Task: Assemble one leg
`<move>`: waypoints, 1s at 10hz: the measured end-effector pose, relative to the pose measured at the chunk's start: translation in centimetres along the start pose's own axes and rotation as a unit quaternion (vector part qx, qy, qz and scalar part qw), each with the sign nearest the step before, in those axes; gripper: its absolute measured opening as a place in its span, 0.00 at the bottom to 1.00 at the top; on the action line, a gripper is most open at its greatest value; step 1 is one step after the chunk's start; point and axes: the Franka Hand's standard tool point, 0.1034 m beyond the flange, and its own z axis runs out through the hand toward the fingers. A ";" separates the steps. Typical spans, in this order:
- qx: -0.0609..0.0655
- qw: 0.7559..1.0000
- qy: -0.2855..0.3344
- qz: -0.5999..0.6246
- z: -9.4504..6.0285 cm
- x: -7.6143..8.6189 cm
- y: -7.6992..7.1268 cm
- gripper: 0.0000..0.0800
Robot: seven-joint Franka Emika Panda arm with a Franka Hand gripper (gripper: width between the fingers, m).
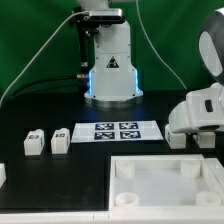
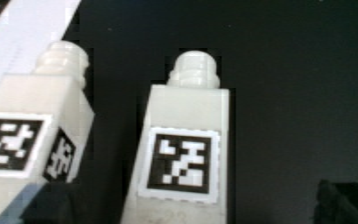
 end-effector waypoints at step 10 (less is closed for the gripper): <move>0.001 1.000 -0.003 0.000 0.6 0.3 0.0 0.36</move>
Offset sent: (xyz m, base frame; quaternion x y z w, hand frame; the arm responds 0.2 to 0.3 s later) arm 0.0000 0.0000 0.0000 0.0000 0.0000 0.0000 1.0000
